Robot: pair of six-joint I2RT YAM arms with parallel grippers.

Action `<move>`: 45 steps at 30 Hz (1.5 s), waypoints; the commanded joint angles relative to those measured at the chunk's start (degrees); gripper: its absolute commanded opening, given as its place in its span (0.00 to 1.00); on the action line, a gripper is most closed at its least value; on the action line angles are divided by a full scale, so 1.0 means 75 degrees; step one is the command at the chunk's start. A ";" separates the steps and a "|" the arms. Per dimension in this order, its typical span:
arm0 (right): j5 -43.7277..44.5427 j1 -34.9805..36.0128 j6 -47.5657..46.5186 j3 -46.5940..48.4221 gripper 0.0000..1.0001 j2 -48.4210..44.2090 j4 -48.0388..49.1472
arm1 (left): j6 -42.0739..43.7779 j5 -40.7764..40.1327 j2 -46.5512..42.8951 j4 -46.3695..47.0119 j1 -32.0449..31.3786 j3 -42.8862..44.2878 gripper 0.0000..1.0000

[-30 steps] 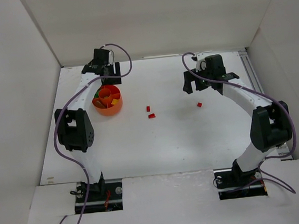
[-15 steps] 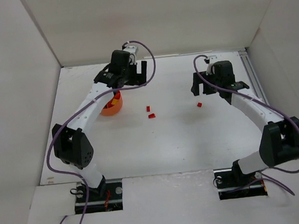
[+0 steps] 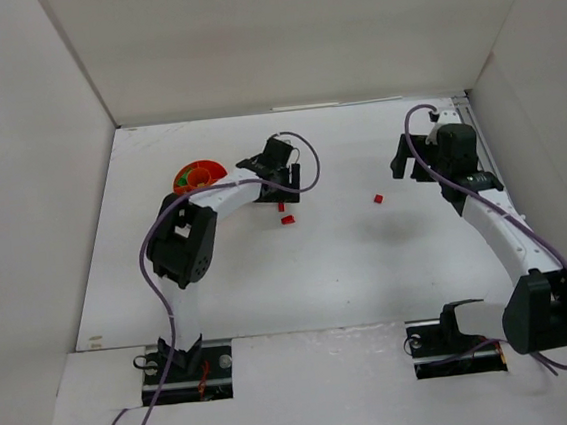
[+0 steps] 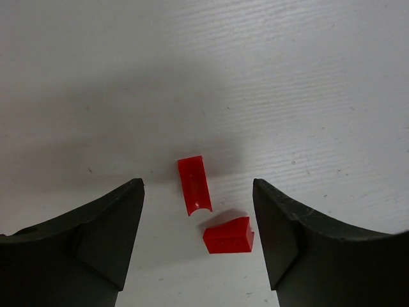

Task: Sort the legos into containers by color

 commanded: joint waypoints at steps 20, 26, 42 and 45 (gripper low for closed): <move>-0.0114 -0.0116 -0.0219 0.0034 1.00 -0.0148 -0.0006 | -0.0445 -0.1220 0.0527 0.0043 -0.0385 0.0204 0.39; -0.0044 -0.0116 -0.0219 0.0034 1.00 -0.0219 -0.0006 | -0.0515 -0.0974 0.0598 0.0126 -0.0385 0.0041 0.14; 0.0061 -0.0116 -0.0442 -0.0106 1.00 -0.0499 0.0065 | -0.0210 -0.1279 -0.1804 0.0173 0.0925 -0.0065 0.00; 0.0132 -0.0116 -0.0442 -0.0107 1.00 -0.0500 0.0065 | -0.0012 -0.1279 -0.1910 0.0103 0.1465 0.0122 0.00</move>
